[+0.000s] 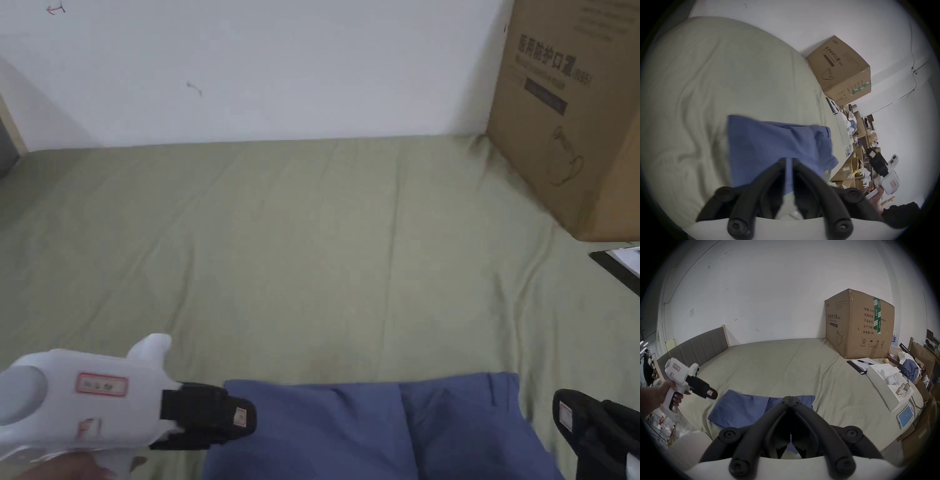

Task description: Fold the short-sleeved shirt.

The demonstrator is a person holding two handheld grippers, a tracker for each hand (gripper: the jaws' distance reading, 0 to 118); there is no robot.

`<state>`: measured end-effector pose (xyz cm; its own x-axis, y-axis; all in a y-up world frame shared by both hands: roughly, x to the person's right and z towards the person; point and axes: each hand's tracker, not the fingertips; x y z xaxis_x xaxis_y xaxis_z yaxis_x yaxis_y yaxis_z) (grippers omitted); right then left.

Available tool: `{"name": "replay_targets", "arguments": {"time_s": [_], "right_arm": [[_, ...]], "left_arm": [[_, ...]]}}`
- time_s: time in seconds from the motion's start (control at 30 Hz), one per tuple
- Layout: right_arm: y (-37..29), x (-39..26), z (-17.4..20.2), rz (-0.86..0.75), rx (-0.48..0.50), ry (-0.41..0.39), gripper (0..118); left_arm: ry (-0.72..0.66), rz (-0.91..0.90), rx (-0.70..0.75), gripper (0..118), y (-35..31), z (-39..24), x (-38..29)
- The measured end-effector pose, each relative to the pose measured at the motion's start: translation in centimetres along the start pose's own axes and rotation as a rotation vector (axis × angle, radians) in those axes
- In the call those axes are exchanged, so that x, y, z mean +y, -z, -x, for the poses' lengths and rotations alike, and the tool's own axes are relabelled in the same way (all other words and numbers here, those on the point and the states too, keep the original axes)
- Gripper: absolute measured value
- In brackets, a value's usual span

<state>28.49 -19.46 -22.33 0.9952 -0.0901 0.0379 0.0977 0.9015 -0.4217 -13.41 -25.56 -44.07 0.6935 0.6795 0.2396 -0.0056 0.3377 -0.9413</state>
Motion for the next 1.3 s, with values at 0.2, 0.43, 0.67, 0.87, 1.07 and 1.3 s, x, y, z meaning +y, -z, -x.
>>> {"name": "replay_targets", "arguments": {"time_s": [0.2, 0.43, 0.67, 0.87, 1.07, 1.3], "right_arm": [[1.4, 0.2, 1.9, 0.029, 0.019, -0.061, 0], [2.9, 0.1, 2.6, 0.068, 0.061, -0.024, 0], [3.9, -0.5, 2.4, 0.109, 0.023, -0.011, 0], [3.3, -0.6, 2.2, 0.115, 0.025, -0.011, 0], [2.7, 0.2, 1.6, 0.087, 0.035, -0.024, 0], [2.4, 0.3, 0.6, 0.046, 0.055, 0.045, 0]], "left_arm": [[-0.205, 0.053, -0.207, 117, 1.0, 6.4, -0.5], [-0.338, 0.087, -0.454, 118, 7.4, 8.0, -1.2], [-0.279, 0.088, -0.469, 39, 11.6, 4.8, -0.7], [-0.243, 0.084, -0.222, 10, 10.7, 4.4, -0.3], [0.013, 0.099, 0.117, 11, 3.9, 1.5, 1.3], [0.273, 0.110, 0.792, 11, -2.0, -1.4, 2.1]]}}
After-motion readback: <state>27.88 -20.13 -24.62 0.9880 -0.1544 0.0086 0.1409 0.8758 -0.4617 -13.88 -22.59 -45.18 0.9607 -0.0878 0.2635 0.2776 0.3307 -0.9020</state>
